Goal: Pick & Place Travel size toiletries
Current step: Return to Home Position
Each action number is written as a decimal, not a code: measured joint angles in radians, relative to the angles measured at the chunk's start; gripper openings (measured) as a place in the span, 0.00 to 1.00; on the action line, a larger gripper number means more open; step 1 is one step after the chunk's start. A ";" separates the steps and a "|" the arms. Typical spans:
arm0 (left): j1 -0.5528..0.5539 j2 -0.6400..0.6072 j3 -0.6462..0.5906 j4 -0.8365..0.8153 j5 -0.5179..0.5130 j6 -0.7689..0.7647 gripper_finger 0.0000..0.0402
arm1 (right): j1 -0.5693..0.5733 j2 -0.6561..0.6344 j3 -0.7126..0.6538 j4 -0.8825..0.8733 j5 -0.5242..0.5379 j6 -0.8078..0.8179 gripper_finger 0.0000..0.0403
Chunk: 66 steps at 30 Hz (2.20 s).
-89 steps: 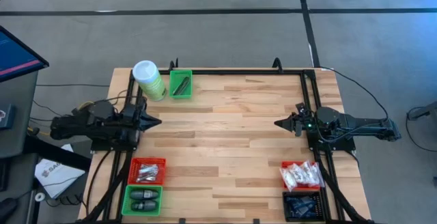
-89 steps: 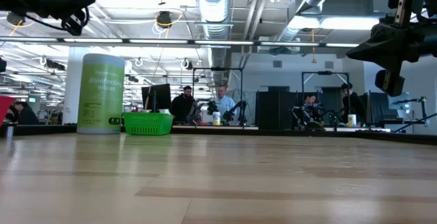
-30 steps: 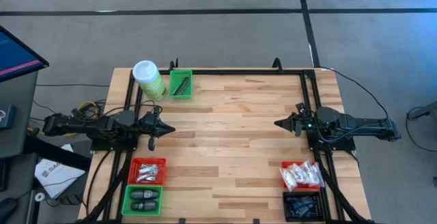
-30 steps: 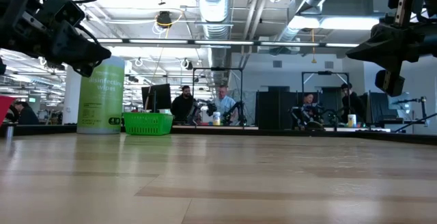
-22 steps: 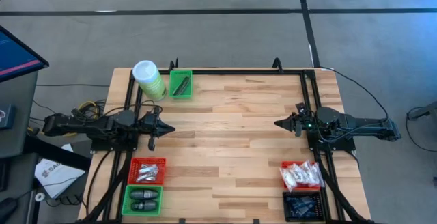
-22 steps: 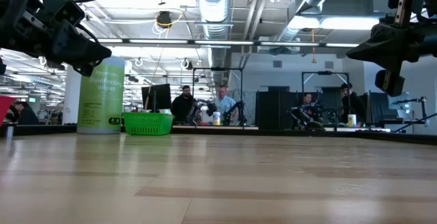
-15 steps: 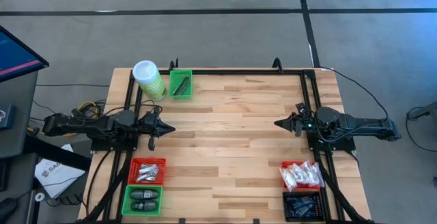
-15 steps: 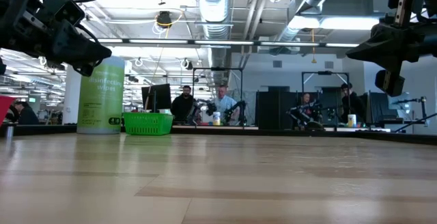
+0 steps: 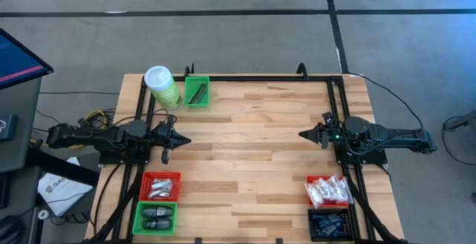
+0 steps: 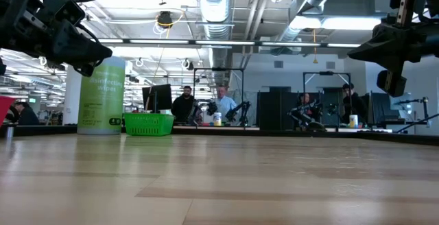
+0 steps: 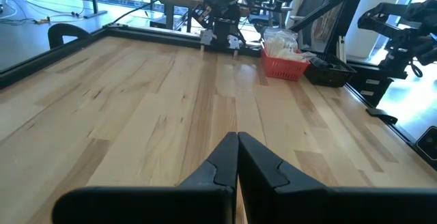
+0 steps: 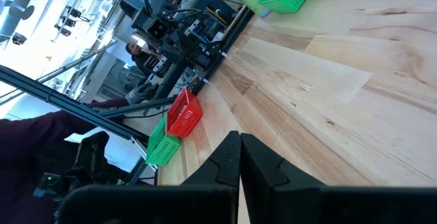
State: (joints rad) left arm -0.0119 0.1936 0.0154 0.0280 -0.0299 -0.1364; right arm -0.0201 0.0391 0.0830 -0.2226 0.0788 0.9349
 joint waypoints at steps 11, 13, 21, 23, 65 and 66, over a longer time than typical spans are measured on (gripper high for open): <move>0.000 0.000 0.000 0.000 0.000 0.000 0.00 | 0.000 0.000 0.000 0.000 0.000 0.000 0.00; 0.000 0.000 0.000 0.001 0.000 0.000 0.00 | 0.000 0.000 0.000 0.000 0.000 0.000 0.00; 0.000 0.000 0.001 0.004 0.000 0.000 0.00 | 0.000 0.000 0.000 0.000 0.000 0.000 0.00; 0.000 0.000 0.001 0.004 0.000 0.000 0.00 | 0.000 0.000 0.000 0.000 0.000 0.000 0.00; 0.000 0.000 0.001 0.026 0.000 0.000 0.00 | 0.000 0.000 0.000 0.000 0.000 0.000 0.00; 0.000 0.000 0.001 0.026 0.000 0.000 0.00 | 0.000 0.000 0.000 0.000 0.000 0.000 0.00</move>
State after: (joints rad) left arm -0.0118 0.1936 0.0166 0.0540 -0.0299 -0.1364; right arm -0.0203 0.0391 0.0830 -0.2230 0.0789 0.9352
